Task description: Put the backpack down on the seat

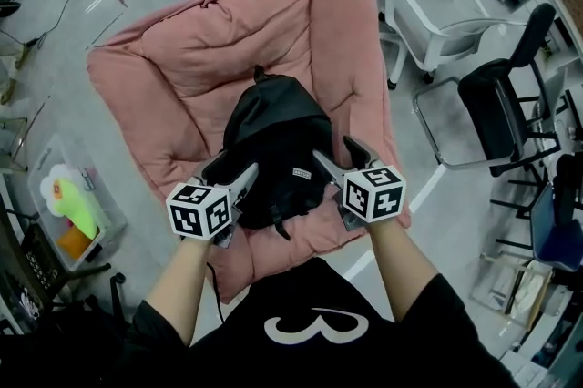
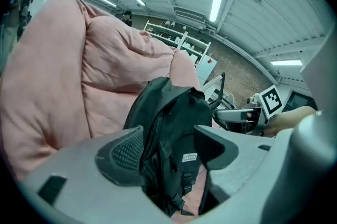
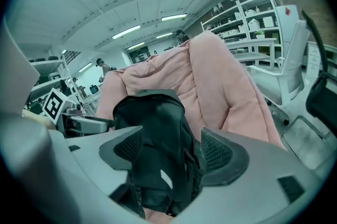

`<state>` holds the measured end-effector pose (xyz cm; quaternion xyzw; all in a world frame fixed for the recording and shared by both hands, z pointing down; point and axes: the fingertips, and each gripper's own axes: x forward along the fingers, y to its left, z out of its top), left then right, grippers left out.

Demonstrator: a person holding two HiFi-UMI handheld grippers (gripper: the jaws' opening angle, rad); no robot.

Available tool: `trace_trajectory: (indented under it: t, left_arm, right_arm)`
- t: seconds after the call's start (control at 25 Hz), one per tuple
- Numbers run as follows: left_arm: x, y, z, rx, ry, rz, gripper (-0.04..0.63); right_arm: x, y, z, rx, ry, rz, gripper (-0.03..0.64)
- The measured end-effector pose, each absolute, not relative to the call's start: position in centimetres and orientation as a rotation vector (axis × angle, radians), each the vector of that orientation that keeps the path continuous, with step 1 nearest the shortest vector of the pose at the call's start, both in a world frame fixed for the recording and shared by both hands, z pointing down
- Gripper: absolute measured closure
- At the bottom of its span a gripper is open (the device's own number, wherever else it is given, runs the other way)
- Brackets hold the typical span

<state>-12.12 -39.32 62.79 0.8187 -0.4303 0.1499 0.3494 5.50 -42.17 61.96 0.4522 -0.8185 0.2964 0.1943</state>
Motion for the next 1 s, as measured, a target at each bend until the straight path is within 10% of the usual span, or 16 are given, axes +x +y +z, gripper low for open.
trace_trajectory:
  t: [0.44,0.72,1.0]
  left_arm:
    - [-8.6,-32.1,54.4,2.138,-1.090,0.293,0.329]
    - [-4.5,-26.4,44.1,2.222,-0.969,0.113,0.473]
    - [-2.3,-24.2,36.6,2.356,-0.905,0.040,0.589]
  right_arm:
    - [4.1,-33.0,51.4,0.965,-2.587,0.766,0.299]
    - [5.5,-27.8,42.0,0.923,-2.758,0.767,0.562]
    - [5.8,-26.0,36.0,0.819,-2.856,0.712,0.612]
